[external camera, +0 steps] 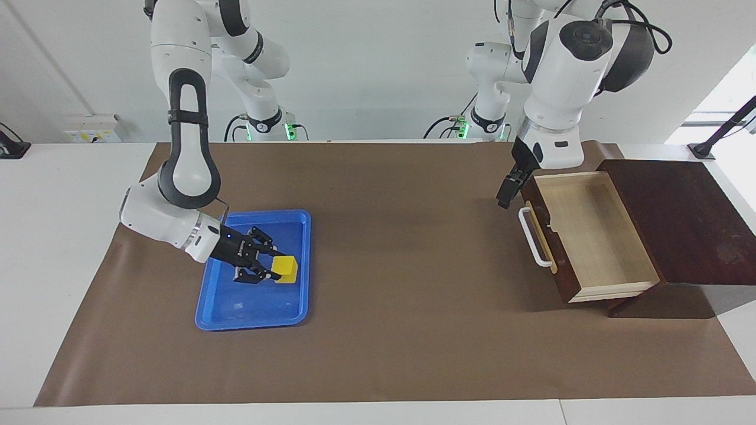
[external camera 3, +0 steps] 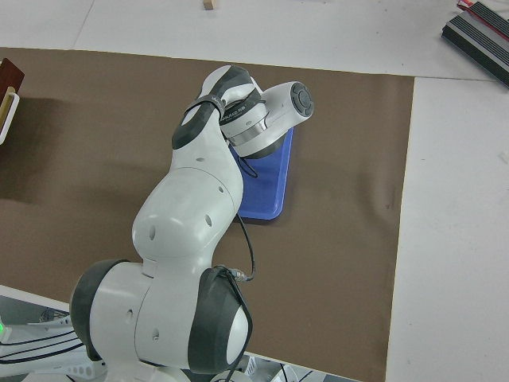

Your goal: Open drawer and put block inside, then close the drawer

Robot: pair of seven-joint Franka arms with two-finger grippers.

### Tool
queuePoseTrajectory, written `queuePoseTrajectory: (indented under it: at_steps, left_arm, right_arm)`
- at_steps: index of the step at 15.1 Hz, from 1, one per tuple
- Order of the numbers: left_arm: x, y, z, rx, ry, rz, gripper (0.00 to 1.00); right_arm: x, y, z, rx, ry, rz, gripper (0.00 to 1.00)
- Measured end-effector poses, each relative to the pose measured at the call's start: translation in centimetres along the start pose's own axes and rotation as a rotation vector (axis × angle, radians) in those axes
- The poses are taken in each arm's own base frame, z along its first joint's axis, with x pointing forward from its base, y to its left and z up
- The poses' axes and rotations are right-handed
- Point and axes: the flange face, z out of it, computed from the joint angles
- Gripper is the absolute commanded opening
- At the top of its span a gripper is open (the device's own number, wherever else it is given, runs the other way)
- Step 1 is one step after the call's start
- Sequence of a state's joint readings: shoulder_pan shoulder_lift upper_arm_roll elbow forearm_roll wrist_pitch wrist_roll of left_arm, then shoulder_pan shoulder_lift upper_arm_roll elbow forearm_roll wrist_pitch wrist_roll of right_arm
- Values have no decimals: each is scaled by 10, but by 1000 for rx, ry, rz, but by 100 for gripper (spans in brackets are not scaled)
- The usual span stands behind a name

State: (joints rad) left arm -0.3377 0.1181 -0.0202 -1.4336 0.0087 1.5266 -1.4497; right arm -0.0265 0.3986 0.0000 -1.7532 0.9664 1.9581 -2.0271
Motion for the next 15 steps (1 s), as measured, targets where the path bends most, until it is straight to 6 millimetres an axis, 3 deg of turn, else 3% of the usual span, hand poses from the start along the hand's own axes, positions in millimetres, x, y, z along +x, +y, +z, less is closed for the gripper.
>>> queuePoseTrajectory:
  at_steps: [2,4,7,11,15]
  left_arm:
    - [-21,-6,-11,31,-5,-127,100]
    - [-47,-5,-17,21,-2,-235,100]
    - [-48,1,-15,-75,-13,-365,100]
    - [-40,15,37,-104,-18,-460,100]
    - [-50,38,90,-55,10,-490,100]
  right_arm:
    - [42,6,-8,30,7,21,0]
    - [93,6,-3,50,15,24,0]
    - [163,-8,27,88,16,17,0]
    - [235,-29,77,87,8,14,0]
    - [277,-50,122,55,-1,-44,0]
